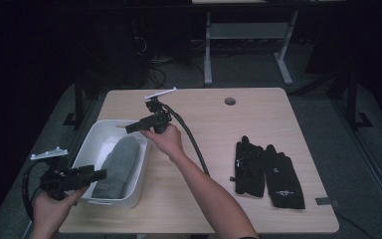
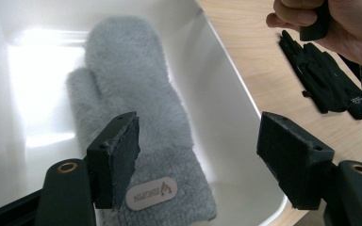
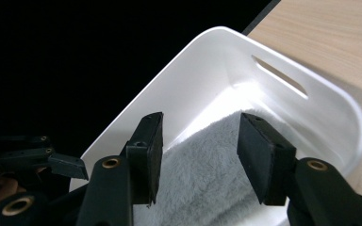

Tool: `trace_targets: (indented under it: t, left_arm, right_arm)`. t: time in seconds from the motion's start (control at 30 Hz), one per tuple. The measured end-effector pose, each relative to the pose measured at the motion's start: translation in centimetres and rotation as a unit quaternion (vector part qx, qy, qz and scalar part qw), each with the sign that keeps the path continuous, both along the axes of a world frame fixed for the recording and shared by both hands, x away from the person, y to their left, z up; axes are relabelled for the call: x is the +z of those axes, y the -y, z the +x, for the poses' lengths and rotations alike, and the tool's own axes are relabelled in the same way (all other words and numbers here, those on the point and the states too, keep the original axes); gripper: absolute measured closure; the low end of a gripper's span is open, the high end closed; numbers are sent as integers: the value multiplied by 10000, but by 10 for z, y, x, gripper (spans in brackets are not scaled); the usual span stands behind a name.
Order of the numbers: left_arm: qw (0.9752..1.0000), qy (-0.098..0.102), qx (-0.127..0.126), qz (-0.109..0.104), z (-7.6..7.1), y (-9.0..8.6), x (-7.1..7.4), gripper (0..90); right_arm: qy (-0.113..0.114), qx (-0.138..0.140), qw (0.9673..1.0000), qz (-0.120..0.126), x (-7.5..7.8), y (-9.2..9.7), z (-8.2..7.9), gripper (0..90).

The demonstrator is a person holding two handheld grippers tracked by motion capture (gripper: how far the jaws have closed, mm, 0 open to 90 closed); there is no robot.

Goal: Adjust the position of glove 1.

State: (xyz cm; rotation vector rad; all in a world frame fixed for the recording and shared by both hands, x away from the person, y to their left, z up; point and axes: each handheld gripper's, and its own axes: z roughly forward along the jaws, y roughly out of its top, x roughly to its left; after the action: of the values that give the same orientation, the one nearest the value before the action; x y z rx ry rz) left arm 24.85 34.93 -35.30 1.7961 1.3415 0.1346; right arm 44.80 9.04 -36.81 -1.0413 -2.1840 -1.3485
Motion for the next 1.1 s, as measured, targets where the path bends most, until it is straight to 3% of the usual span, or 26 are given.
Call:
trace_targets:
  t: [0.6,1.1]
  left_arm:
    - [9996,48,-222,-165,15,29,7,259]
    - [9989,113,-426,-149,24,52,14,239]
  right_arm:
    - [26,-166,9995,282,16,49,1,439]
    - [99,-308,9988,361,27,82,1,411]
